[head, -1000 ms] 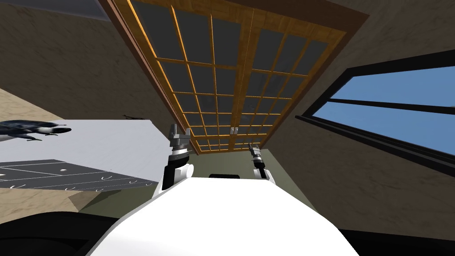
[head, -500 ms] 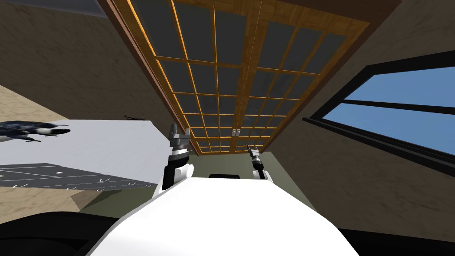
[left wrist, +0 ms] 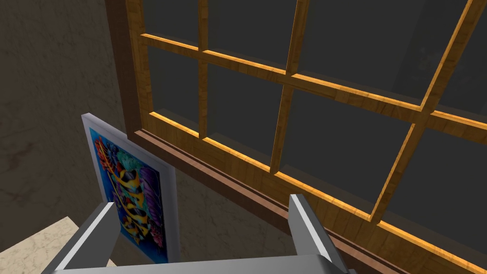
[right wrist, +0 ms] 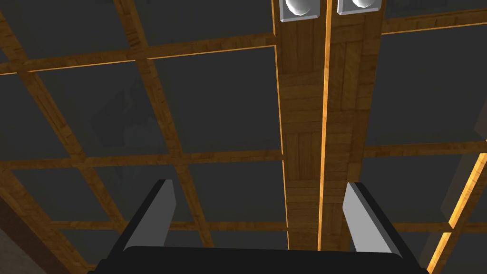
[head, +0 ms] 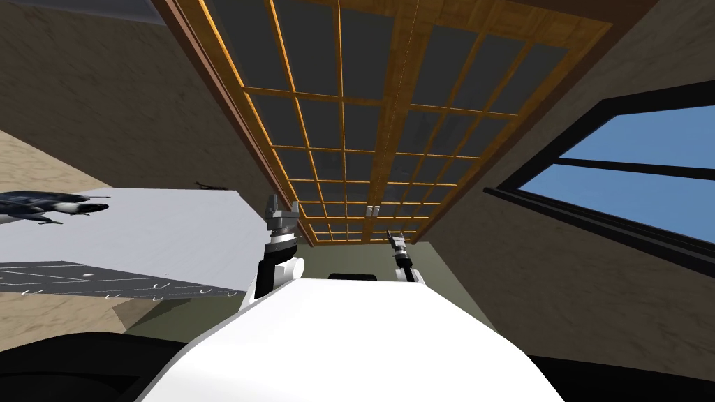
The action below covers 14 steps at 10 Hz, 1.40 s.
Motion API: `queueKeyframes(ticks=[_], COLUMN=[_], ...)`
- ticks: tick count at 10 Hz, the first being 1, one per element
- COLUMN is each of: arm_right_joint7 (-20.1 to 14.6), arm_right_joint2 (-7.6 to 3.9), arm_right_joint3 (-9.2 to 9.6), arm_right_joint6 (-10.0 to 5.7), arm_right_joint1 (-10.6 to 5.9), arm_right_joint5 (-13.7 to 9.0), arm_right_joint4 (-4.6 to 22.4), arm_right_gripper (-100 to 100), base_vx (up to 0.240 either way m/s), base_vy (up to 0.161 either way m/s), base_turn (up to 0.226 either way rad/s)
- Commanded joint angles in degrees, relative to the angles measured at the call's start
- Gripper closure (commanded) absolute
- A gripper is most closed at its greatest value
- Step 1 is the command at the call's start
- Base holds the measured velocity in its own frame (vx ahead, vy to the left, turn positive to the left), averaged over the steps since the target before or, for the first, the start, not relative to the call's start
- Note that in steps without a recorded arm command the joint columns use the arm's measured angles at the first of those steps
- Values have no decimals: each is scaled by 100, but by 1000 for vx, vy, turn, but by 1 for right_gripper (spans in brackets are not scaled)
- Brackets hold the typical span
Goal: Pull the door open
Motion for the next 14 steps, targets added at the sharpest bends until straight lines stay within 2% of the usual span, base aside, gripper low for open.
queueKeyframes(ticks=[1, 7, 8, 13, 14], arm_right_joint7=[173, 763, 763, 1159, 1101], arm_right_joint2=[26, 181, 181, 332, 320], arm_right_joint3=[-59, -256, -256, -383, -361], arm_right_joint6=[-66, -276, -276, -417, -384], arm_right_joint1=[-83, -361, -361, -581, -533], arm_right_joint5=[49, 236, 236, 360, 352], arm_right_joint4=[228, 993, 993, 1494, 1403], arm_right_gripper=[-100, -100, -100, -100, -100], base_vx=[100, 110, 83, 95, 54], base_vy=[19, -8, -6, -17, -20], base_turn=[49, 47, 13, 36, 10])
